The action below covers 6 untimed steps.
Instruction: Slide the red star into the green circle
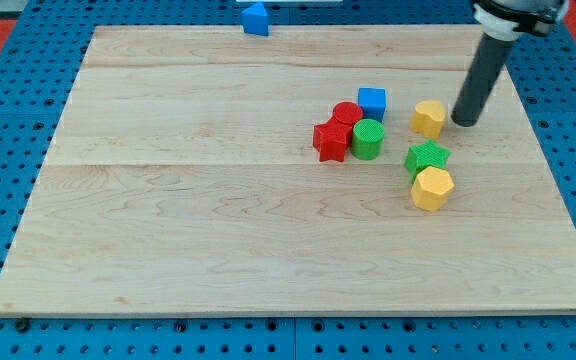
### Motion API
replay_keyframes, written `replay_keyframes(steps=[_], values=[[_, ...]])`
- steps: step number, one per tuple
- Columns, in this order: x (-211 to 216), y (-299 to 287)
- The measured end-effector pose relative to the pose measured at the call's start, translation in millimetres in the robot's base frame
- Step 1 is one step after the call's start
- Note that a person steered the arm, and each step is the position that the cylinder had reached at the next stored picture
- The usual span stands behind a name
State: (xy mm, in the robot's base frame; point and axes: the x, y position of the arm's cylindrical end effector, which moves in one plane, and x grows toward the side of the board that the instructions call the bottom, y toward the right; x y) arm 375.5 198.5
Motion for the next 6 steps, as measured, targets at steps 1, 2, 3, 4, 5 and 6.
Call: replay_keyframes(steps=[1,2,3,4,5,6], values=[[-4,-28],[-17,-25],[-55,-67],[-47,-155],[-5,-179],[25,-191]])
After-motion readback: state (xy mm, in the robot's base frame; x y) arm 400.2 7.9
